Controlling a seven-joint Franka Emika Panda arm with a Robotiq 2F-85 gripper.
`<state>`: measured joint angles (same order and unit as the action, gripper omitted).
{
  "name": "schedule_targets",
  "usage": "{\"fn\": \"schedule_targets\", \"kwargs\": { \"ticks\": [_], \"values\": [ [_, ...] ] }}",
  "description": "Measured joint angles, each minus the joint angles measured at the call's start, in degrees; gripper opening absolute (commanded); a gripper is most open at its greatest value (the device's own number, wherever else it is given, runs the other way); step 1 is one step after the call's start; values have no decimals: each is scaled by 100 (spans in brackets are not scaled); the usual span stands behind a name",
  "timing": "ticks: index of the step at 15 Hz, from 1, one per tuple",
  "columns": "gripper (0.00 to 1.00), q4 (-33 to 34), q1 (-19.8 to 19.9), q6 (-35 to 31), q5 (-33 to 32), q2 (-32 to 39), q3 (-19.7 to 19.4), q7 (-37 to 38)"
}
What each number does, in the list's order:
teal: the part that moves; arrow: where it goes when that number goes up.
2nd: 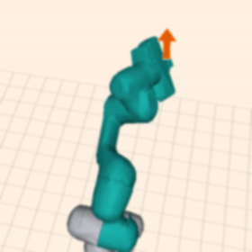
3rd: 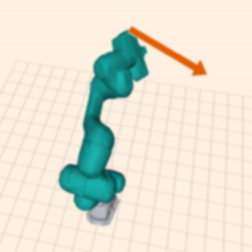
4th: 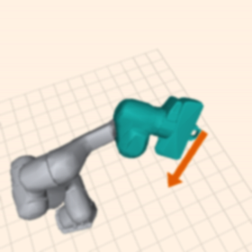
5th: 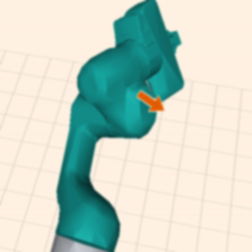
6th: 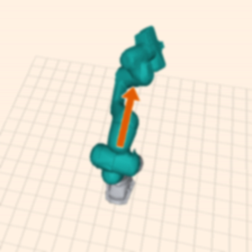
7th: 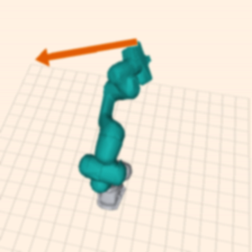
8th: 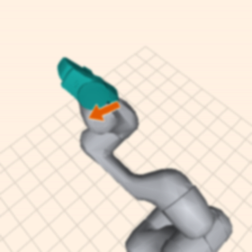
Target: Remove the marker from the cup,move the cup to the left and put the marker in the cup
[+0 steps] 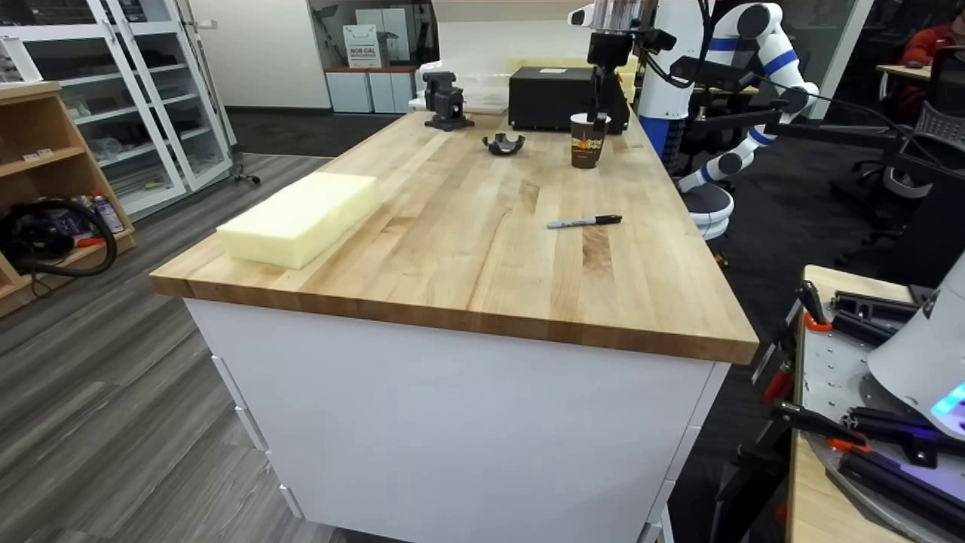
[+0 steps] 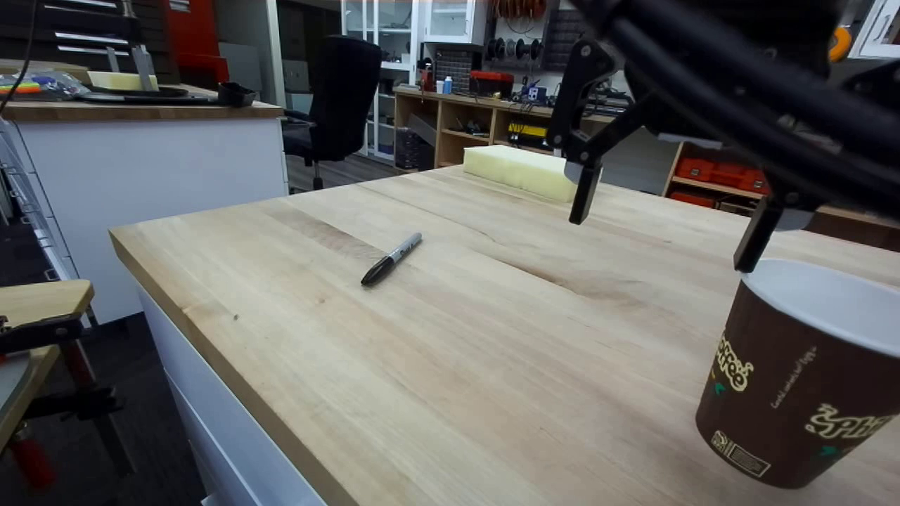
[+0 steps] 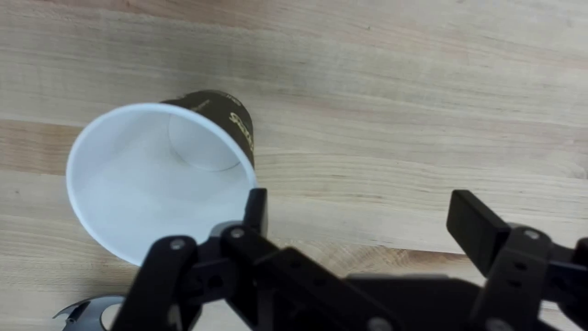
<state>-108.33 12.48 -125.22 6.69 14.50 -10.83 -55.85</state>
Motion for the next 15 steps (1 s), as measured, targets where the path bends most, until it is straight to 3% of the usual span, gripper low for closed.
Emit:
{"fn": "schedule_targets", "kwargs": {
  "ticks": [11, 12, 15],
  "values": [
    [100, 63, 40, 46, -198, 116, 0, 59],
    [75, 63, 44, 46, -199, 129, 0, 59],
    [60, 63, 54, 46, -200, 165, 0, 59]
  ]
}}
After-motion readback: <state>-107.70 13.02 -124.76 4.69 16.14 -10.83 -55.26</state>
